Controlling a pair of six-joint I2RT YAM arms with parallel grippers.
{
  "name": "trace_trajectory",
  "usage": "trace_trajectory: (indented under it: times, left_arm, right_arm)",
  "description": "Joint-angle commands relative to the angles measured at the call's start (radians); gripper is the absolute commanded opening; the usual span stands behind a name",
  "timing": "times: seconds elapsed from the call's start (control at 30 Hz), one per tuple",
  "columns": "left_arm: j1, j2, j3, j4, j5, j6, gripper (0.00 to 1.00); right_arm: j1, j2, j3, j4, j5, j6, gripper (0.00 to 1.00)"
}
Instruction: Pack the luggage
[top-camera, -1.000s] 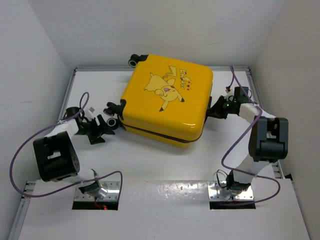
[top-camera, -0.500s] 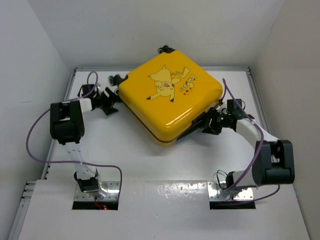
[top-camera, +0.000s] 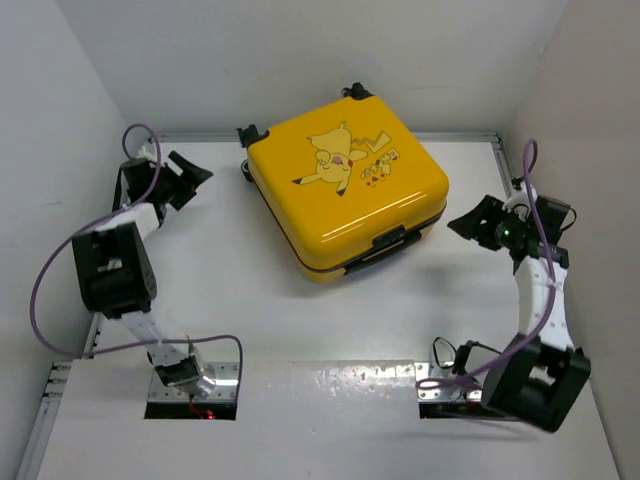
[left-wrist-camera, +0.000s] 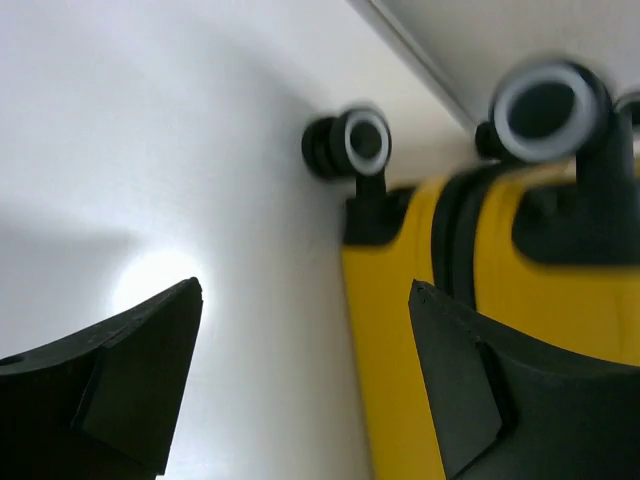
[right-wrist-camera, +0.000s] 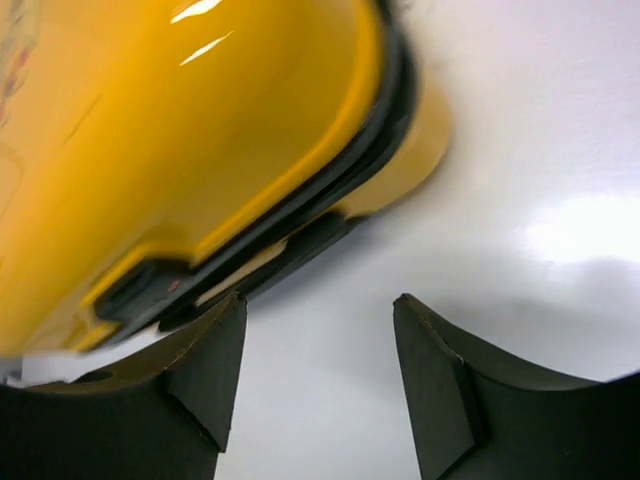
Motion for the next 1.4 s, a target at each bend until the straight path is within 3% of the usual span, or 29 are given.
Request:
trace_trajectory:
  times: [0.0, 0.23, 0.33, 0.43, 0.5, 0.7, 0.77, 0.97, 1.17, 1.23, 1.37]
  left_arm:
    - [-0.016, -0.189, -0.157, -0.078, 0.018, 0.098, 0.87]
    - [-0.056, -0.422, -0.472, -0.147, 0.028, 0.11, 0.85]
    - [-0.077, -0.422, -0.547, -0.147, 0.055, 0.101, 0.79]
    - [-0.114, -0.354, -0.556, -0.077, 0.086, 0.066, 0.69]
    - [-0.155, -0.306, -0.532, -0.04, 0.086, 0.046, 0.69]
    - [-0.223, -0.109, -0.295, 0.036, 0.123, -0.006, 0.71]
    - [-0.234, -0.044, -0.147, 0.046, 0.132, -0.02, 0.72]
    - [-0.214, 0.087, 0.07, 0.155, 0.132, -0.106, 0.75]
    - [-0.096, 0.067, 0.106, 0.187, 0.092, -0.115, 0.84]
    - [-0.038, 0.003, 0.076, 0.213, 0.074, -0.091, 0.88]
    - [0.079, -0.169, 0.002, 0.091, 0.028, -0.025, 0.89]
  right_arm:
    - [-0.028, 0.175, -0.003, 0.343, 0.097, 0.099, 0.59]
    - [0.0, 0.616, 0.224, 0.594, 0.204, 0.369, 0.47]
    - [0.046, 0.736, 0.262, 0.682, 0.221, 0.427, 0.41]
    - [0.132, 0.794, 0.285, 0.664, 0.203, 0.414, 0.38]
    - [0.191, 0.805, 0.269, 0.663, 0.181, 0.409, 0.38]
    - [0.321, 0.761, 0.134, 0.642, 0.074, 0.452, 0.34]
    - [0.364, 0.698, 0.046, 0.634, 0.036, 0.458, 0.34]
    - [0.504, 0.534, -0.104, 0.643, 0.002, 0.542, 0.33]
    - [0.61, 0.443, -0.127, 0.637, 0.005, 0.532, 0.33]
    - [0.626, 0.387, -0.155, 0.622, 0.008, 0.499, 0.33]
    - [0.63, 0.279, -0.201, 0.582, 0.029, 0.421, 0.33]
